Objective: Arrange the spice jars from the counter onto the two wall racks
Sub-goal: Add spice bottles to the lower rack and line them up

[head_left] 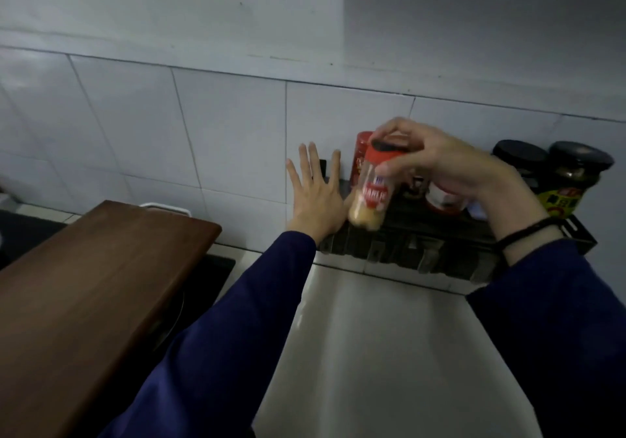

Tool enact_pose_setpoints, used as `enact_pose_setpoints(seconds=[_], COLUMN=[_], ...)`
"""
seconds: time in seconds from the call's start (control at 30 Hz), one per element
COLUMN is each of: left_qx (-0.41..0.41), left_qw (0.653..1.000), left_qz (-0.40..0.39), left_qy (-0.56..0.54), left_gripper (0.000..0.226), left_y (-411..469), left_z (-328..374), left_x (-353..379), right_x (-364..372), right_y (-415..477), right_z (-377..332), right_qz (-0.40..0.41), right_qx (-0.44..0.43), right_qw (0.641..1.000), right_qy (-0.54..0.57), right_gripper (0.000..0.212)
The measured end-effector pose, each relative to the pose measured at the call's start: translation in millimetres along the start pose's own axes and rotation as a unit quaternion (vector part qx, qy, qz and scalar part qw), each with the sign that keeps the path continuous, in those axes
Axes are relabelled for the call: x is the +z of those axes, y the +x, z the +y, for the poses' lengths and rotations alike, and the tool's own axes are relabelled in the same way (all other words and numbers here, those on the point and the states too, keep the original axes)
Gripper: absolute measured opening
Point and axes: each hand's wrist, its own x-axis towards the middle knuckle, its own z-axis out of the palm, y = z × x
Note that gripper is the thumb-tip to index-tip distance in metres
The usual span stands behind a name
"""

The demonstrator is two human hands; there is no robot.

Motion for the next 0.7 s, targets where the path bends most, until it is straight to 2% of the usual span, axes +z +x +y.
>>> enact_pose_setpoints(seconds=[0.1,0.17,0.23,0.33,0.4,0.53,0.7], left_qx=[-0.022,-0.038,-0.047,-0.051,-0.052,-0.054,-0.052], left_qw=[0.999,0.998,0.997,0.997,0.997,0.997,0.997], left_qz=[0.029,0.041,0.036,0.031,0.033,0.024,0.007], left_qy=[-0.028,-0.040,-0.042,-0.038,-0.042,-0.049,-0.058], left_gripper=[0.091,0.098,0.105,0.110,0.111,0.113,0.116], left_y=[0,0,1,3,3,3,1], left_z=[1,3,4,3,3,4,6], left_x=[4,5,6,7,8,7,1], right_x=[-7,-2,6,17,24,34,46], right_y=[23,38,51,69,80,95,105], right_z=[-4,-2,1,5,8,16,26], right_qz=[0.153,0.232,0.277,0.283,0.270,0.274,0.257], right_qx=[-0.059,-0.076,-0.097,-0.121,-0.111,-0.077,-0.038], right_qw=[0.985,0.970,0.955,0.945,0.934,0.847,0.776], right_qy=[0.052,0.013,-0.042,-0.116,-0.208,-0.448,-0.574], right_gripper=[0.036,0.039,0.045,0.049,0.049,0.048,0.047])
